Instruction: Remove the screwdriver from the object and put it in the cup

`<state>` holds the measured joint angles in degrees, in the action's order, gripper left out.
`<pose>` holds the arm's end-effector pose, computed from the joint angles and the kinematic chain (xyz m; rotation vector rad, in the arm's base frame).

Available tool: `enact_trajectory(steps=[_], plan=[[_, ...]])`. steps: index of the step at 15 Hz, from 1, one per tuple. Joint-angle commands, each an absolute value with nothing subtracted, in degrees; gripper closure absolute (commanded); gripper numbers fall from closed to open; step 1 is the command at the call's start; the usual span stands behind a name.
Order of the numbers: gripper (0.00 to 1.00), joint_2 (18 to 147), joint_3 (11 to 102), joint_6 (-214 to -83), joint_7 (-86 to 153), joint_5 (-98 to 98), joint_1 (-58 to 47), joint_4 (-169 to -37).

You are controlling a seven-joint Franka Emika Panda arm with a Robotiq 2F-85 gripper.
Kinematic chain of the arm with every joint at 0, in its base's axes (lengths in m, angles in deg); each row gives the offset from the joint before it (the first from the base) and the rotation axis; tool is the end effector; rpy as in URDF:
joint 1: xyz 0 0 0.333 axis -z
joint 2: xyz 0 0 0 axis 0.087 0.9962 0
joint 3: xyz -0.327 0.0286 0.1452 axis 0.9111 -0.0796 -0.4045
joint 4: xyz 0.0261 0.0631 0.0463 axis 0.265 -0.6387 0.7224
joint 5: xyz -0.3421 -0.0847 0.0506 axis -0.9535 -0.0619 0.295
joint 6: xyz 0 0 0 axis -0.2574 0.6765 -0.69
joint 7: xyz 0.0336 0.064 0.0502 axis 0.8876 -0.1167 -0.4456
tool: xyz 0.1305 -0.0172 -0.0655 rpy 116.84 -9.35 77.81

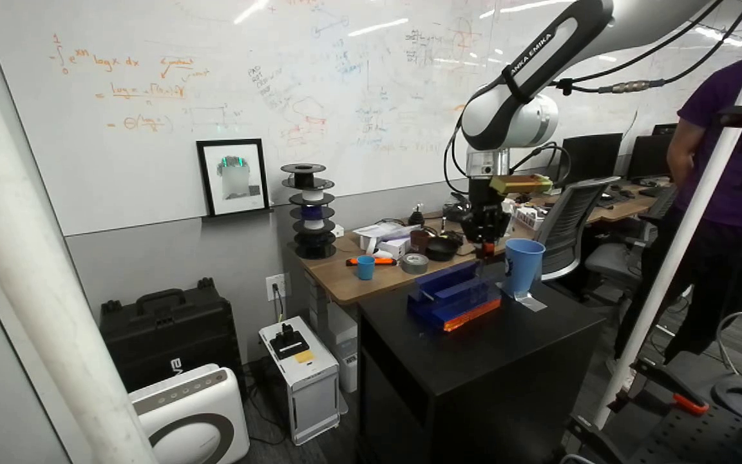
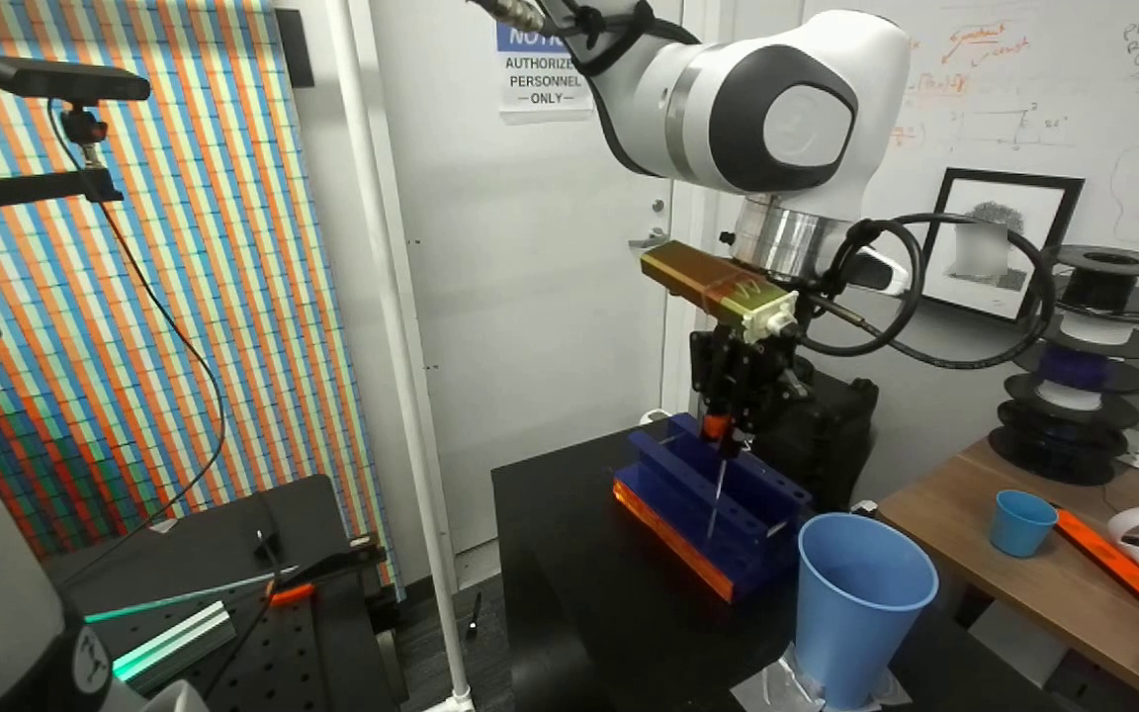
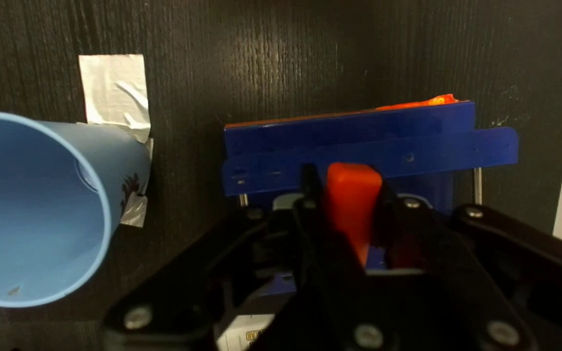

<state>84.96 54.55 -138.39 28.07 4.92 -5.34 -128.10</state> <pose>0.5481 -0.0162 0.2904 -3.1052 0.0608 0.3229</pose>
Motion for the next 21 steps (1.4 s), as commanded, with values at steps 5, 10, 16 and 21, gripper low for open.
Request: enact_trajectory(steps=[5,10,16,21], plan=[[0.85,82.5,54.3,-132.5,30.0,1.5,-5.4,-126.7],[0.85,80.8,54.4,-129.3,30.8,-2.0,-5.9,-126.9],[0.85,78.0,54.1,-125.7,33.1,-7.4,-7.0,-127.2],[0.85,75.3,53.4,-120.6,33.9,-10.0,-7.3,-127.1]])
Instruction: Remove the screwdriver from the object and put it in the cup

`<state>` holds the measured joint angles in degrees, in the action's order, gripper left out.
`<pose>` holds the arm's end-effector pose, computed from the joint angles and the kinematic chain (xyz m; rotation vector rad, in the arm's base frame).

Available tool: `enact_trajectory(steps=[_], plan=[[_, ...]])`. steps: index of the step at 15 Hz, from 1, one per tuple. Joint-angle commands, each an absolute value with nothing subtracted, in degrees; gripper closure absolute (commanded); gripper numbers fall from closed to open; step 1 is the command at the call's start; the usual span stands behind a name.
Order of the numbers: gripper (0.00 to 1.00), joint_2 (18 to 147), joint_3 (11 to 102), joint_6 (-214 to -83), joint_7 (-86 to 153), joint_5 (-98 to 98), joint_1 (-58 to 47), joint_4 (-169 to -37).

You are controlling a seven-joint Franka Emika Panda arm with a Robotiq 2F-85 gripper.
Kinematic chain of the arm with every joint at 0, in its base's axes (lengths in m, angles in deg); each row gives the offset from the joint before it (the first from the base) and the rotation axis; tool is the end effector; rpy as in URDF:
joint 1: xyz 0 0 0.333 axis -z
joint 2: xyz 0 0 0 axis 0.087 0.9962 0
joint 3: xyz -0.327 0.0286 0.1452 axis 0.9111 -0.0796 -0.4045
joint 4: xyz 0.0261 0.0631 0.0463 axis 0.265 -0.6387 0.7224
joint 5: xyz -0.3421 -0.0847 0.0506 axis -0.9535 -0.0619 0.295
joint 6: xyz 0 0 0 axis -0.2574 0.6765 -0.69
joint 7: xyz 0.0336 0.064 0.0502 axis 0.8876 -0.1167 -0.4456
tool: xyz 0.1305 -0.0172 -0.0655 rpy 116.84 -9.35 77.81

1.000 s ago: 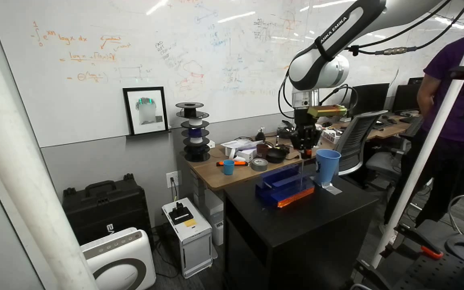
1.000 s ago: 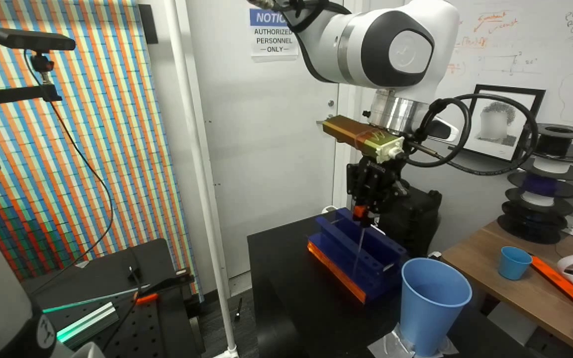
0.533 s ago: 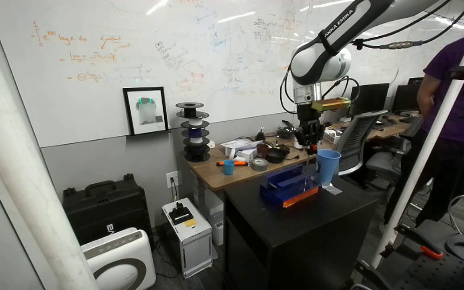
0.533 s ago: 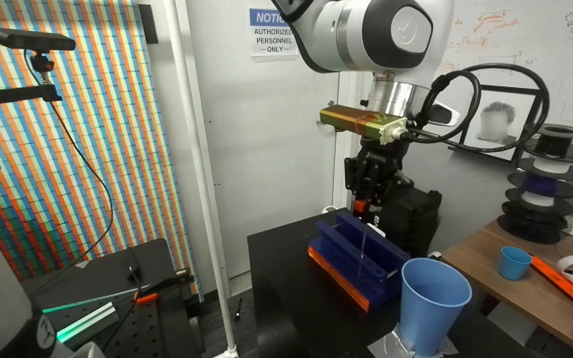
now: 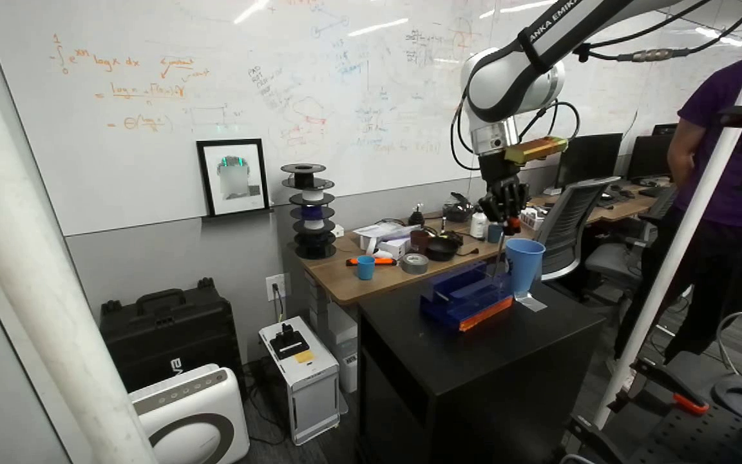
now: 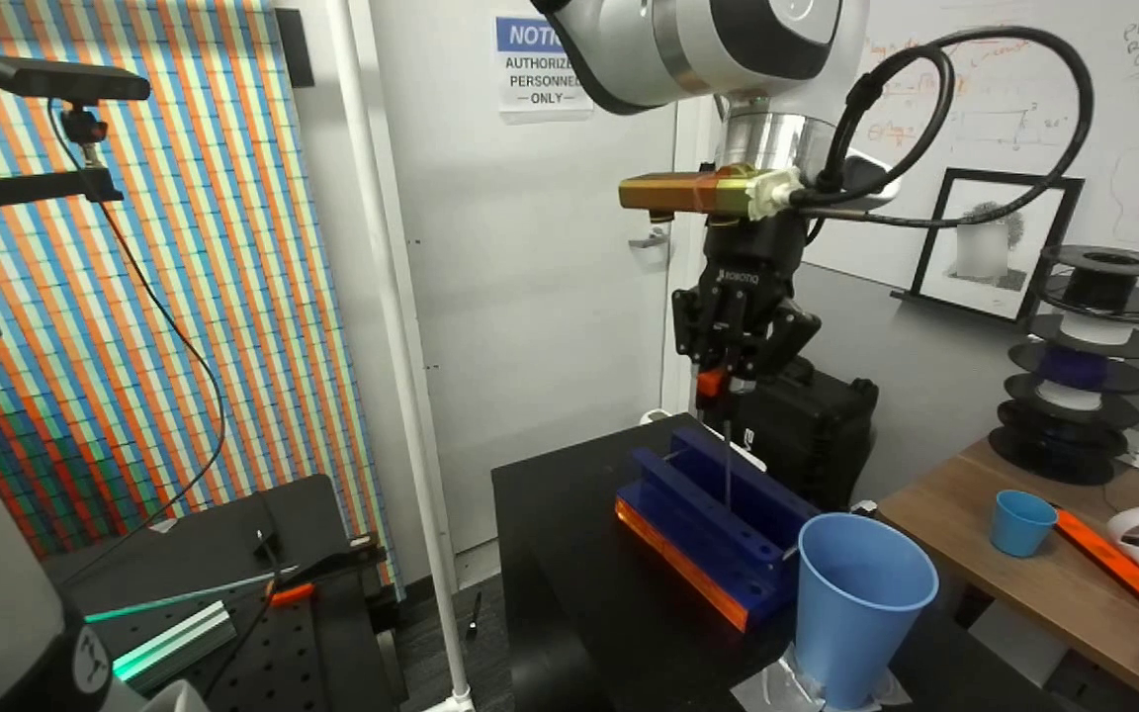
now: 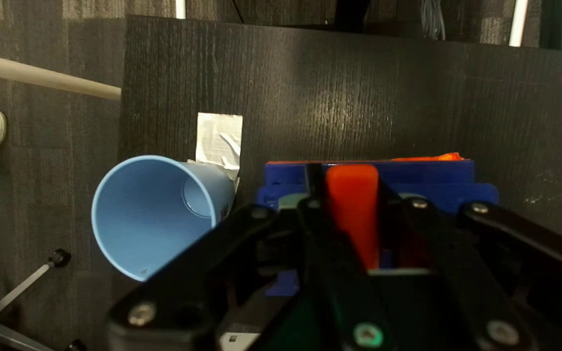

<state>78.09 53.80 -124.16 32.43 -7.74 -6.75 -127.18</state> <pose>0.5156 -0.0182 0.3499 2.9274 0.0539 -0.4653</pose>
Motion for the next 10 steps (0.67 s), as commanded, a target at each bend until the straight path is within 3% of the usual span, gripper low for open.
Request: enact_trajectory(steps=[1,10], plan=[[0.86,74.8,53.2,-119.7,33.7,-10.2,-7.2,-127.1],[0.86,65.2,54.6,-119.9,32.3,-8.5,-4.4,-128.6]])
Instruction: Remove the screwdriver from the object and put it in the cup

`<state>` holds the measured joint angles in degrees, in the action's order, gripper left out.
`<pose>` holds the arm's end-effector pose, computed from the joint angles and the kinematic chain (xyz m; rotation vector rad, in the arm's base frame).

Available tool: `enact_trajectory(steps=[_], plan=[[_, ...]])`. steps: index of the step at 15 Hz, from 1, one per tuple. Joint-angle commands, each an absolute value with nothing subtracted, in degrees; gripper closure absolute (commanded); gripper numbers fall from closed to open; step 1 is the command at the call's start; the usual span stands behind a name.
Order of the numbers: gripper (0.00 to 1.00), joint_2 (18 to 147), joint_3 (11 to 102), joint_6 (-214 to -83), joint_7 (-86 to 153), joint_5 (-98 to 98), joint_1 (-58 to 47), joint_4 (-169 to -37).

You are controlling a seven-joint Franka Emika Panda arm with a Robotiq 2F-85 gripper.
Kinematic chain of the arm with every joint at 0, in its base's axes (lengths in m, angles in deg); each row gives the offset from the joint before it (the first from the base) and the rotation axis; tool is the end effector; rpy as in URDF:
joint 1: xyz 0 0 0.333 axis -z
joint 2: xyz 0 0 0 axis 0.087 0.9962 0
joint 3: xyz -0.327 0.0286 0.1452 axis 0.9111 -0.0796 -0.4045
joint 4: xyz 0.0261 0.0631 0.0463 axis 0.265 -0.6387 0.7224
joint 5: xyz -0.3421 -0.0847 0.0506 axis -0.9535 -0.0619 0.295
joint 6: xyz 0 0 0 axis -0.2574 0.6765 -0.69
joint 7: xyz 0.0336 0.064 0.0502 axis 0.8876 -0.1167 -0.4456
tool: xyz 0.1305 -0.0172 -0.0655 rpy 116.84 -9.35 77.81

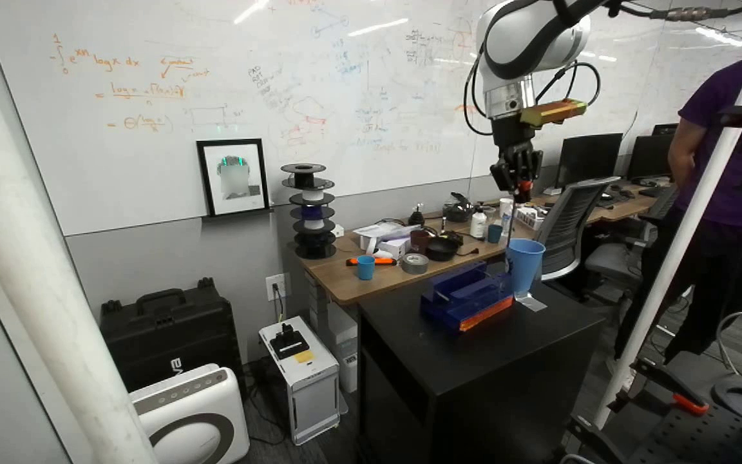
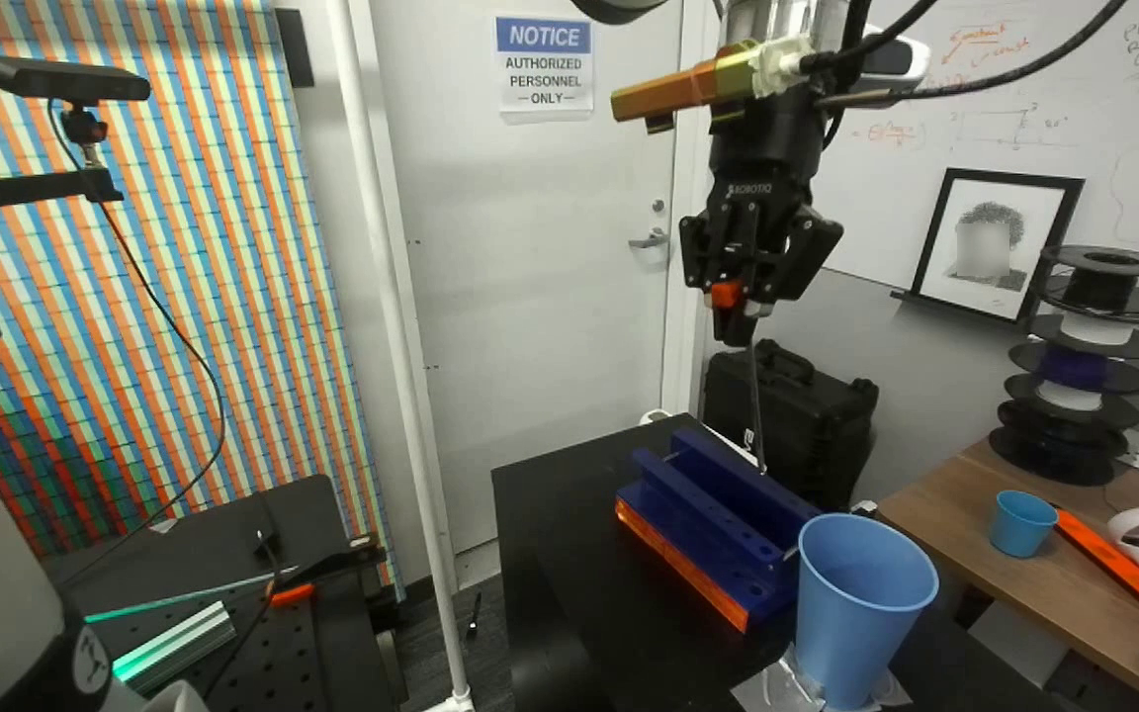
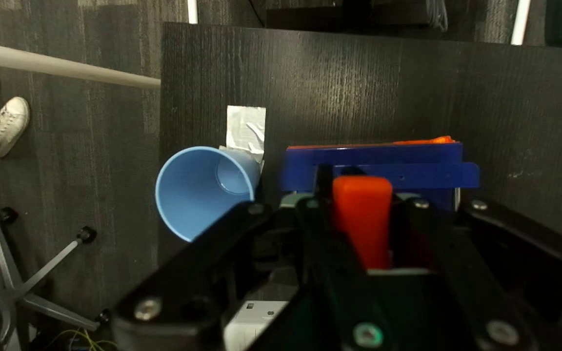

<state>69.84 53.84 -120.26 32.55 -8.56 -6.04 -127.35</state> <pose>0.4960 -0.0282 0.4191 2.9287 0.0141 -0.3572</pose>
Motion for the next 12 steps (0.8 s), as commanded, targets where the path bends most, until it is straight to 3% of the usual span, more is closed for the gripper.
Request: enact_trajectory(steps=[1,12], plan=[[0.86,64.6,55.1,-119.9,32.0,-8.3,-3.6,-128.6],[0.86,73.4,58.8,-128.8,30.8,-5.7,1.5,-126.7]])
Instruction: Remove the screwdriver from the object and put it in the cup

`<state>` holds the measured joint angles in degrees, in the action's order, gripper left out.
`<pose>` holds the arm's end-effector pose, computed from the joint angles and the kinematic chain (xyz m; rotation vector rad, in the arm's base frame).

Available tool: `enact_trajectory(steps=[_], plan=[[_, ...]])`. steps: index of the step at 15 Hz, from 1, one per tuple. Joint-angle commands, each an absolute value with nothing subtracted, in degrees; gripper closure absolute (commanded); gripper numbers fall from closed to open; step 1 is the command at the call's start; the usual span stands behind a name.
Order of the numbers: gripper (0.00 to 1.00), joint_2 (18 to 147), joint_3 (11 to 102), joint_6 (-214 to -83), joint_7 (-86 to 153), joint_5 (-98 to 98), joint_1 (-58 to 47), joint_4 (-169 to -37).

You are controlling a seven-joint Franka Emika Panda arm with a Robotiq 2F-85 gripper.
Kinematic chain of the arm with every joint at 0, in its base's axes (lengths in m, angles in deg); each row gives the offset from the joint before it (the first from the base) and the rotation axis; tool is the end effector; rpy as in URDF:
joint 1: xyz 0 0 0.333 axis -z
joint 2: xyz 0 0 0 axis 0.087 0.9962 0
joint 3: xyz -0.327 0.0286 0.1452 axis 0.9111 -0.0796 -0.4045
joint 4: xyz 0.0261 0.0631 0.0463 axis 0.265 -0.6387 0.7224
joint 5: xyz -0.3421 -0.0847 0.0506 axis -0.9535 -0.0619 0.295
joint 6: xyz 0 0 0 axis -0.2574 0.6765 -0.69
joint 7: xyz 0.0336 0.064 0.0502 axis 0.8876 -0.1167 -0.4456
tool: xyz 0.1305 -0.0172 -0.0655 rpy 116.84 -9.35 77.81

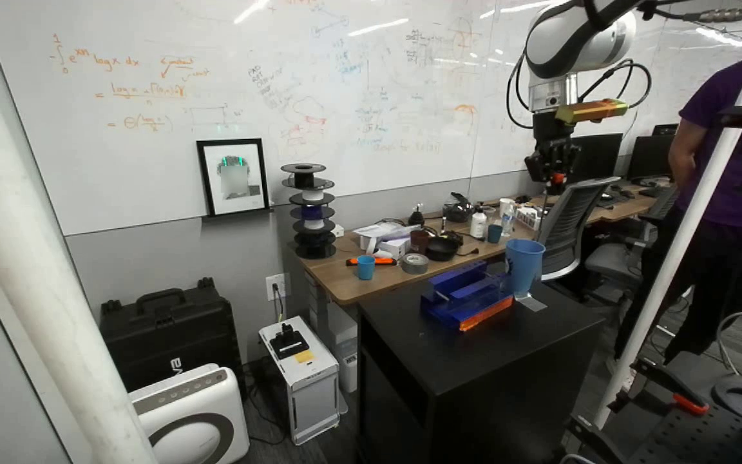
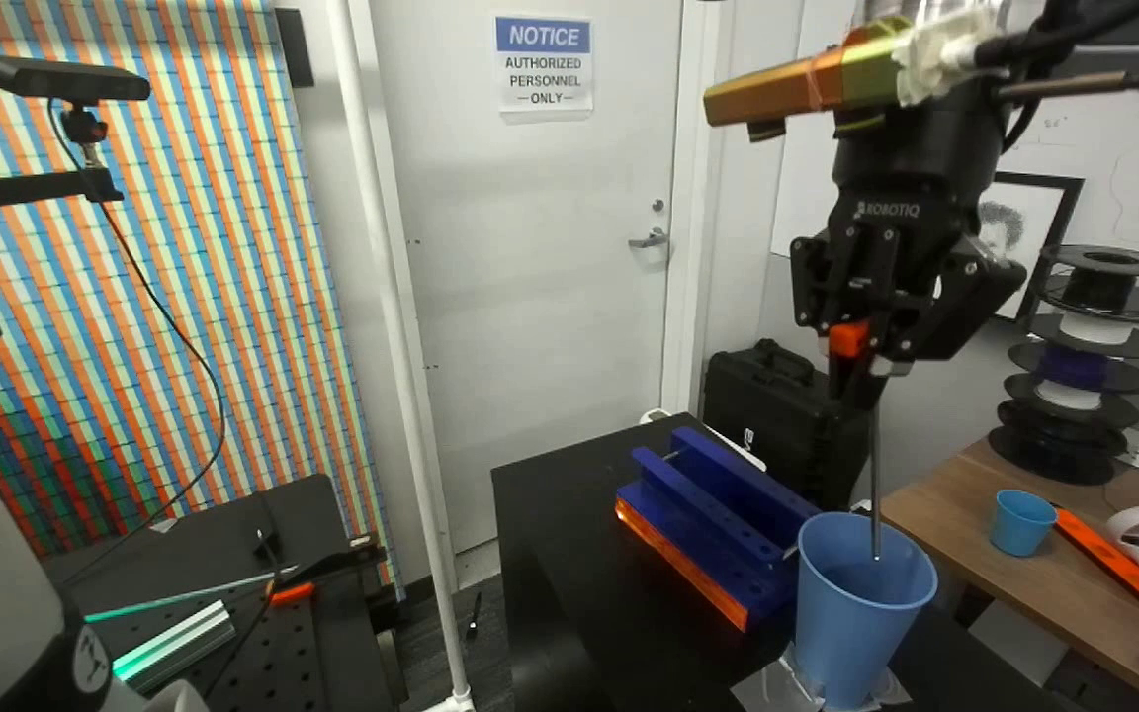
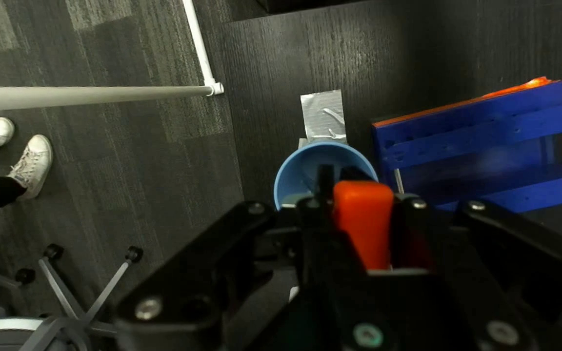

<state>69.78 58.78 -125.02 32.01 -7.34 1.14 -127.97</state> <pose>0.4900 -0.1292 0.4197 2.9624 -0.2884 -0.2801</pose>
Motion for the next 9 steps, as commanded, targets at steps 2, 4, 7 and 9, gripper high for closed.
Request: enact_trajectory(steps=[2,4,7,9], plan=[[0.86,76.4,58.6,-131.2,29.8,-4.4,1.6,-126.0],[0.86,78.8,58.4,-132.1,28.8,-2.7,1.7,-125.6],[0.54,80.5,58.2,-131.8,27.1,-0.5,1.9,-125.4],[0.38,79.1,58.4,-131.5,26.4,-0.3,1.9,-126.2]])
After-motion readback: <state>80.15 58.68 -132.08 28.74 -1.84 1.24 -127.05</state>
